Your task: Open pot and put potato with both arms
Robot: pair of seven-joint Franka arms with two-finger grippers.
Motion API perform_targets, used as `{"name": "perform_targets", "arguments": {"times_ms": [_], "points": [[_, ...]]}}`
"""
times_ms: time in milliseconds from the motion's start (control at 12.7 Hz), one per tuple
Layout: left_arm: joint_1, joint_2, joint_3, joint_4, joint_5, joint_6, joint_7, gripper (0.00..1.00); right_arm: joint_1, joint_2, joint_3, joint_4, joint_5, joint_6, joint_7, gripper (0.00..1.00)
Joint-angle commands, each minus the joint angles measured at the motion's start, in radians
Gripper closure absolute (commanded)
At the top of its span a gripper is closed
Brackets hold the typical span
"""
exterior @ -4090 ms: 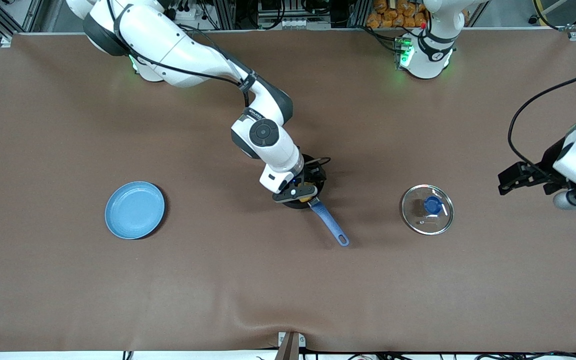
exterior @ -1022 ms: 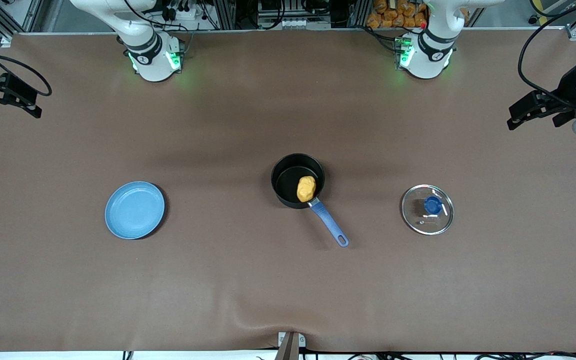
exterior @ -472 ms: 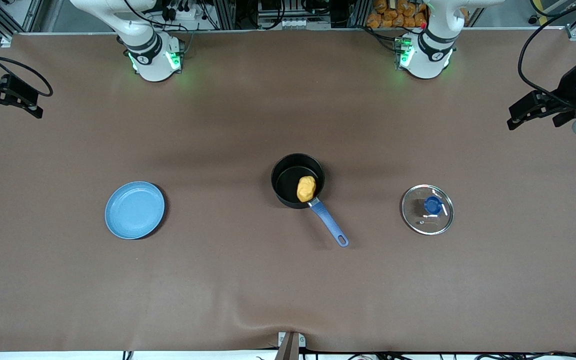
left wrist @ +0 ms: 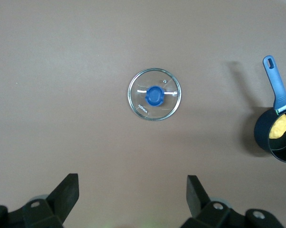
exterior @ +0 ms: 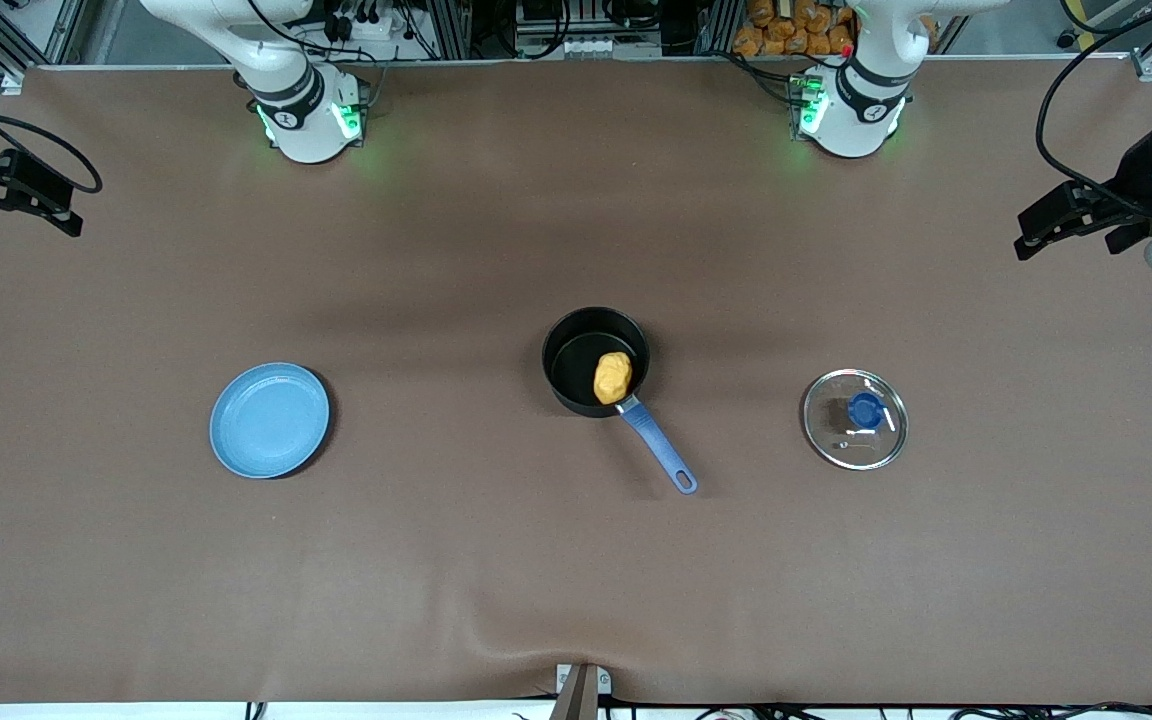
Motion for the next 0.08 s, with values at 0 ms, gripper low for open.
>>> {"name": "perform_targets", "arguments": {"times_ms": [0], "points": [[-0.006,0.004,0.002,0.016,0.025,-0.007,0.011,0.00,-0.022,0.003,0.011,0.009,0.003,-0.010,-0.017,0.00]]}}
